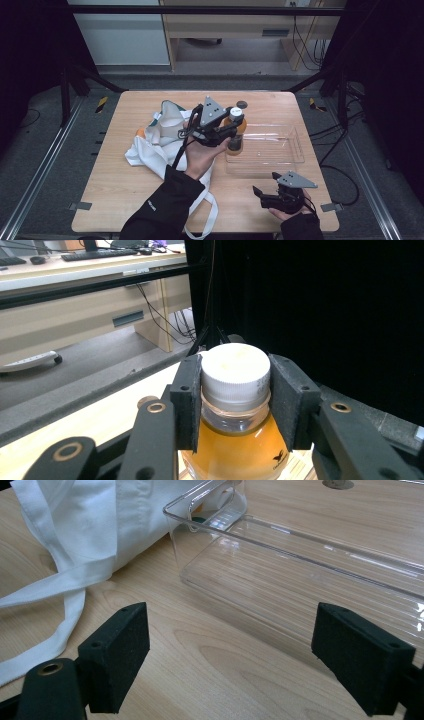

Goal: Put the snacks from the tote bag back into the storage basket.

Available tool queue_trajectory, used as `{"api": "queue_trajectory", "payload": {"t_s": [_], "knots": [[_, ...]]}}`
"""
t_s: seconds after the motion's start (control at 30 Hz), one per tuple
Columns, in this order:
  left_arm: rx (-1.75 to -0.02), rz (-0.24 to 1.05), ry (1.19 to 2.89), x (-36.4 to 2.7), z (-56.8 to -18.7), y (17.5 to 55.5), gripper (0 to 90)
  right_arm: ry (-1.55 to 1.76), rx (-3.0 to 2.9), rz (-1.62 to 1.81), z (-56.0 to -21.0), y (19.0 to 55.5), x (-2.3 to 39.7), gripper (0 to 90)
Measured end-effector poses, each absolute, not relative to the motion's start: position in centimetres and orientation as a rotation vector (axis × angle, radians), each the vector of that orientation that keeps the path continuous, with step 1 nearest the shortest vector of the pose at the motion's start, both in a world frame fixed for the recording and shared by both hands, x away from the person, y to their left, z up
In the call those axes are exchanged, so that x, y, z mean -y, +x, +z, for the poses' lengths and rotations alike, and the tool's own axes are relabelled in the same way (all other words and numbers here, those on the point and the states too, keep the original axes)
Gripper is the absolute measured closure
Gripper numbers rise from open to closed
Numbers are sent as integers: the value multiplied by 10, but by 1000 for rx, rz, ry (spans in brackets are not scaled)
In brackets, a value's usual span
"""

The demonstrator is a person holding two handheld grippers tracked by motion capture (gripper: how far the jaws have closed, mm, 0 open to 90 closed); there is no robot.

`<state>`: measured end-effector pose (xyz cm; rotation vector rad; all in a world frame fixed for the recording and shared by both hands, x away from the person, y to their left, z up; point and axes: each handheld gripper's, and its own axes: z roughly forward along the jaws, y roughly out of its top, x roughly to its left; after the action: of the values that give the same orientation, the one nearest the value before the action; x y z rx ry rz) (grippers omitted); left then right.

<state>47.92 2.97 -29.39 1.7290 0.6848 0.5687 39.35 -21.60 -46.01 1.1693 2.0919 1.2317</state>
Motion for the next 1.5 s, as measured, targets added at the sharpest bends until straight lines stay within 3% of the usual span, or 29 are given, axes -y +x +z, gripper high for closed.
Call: {"api": "queue_trajectory", "payload": {"t_s": [1.5], "knots": [[-728, 568, 1802, -5, -347, 498, 587, 1163, -2101, 1238, -460, 393, 214, 158]]}}
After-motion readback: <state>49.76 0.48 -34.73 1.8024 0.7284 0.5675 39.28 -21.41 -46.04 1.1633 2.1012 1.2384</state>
